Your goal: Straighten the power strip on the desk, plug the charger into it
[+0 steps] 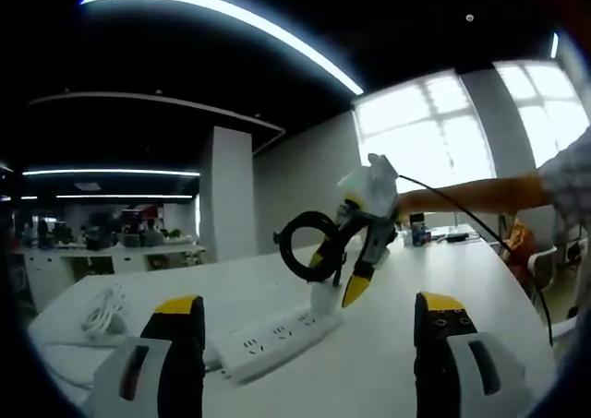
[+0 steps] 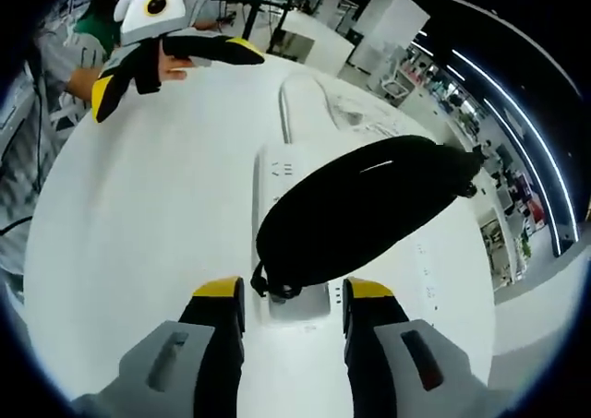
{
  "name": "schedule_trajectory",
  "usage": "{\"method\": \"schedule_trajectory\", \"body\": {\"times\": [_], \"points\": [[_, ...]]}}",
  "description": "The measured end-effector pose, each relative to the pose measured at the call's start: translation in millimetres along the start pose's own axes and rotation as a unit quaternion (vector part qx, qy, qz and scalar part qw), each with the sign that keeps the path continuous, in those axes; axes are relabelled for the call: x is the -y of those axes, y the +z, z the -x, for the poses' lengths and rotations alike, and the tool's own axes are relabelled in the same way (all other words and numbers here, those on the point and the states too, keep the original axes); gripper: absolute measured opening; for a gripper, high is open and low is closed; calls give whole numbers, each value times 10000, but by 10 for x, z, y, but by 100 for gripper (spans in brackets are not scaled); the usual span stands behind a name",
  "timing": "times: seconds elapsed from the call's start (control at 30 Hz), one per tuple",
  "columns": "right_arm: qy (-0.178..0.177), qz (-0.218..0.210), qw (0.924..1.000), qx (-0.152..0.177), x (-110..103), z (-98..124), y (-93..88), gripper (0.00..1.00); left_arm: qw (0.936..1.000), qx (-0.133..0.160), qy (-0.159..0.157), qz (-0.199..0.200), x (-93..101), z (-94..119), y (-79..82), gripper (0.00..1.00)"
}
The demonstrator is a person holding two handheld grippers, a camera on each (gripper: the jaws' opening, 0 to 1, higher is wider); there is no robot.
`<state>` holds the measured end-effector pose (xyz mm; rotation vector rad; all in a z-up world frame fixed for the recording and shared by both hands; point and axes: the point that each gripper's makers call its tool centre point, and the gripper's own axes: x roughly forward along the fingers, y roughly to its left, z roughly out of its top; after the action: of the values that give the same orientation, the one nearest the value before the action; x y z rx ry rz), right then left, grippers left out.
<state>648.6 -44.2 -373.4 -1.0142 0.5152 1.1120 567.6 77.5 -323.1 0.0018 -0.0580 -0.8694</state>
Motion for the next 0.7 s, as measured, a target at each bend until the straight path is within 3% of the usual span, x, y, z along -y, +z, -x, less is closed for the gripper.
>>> {"method": "schedule_trajectory", "body": {"times": [0.4, 0.6, 0.7], "points": [[-106, 157, 9990, -402, 26, -16, -31, 25, 10000, -15, 51, -23, -11, 34, 8, 96], [-95, 185, 9986, -494, 64, -2, -28, 25, 10000, -10, 67, -35, -17, 22, 22, 96], [105, 171, 9981, -575, 85, 0, -45, 24, 10000, -15, 66, -26, -16, 15, 19, 96]]}}
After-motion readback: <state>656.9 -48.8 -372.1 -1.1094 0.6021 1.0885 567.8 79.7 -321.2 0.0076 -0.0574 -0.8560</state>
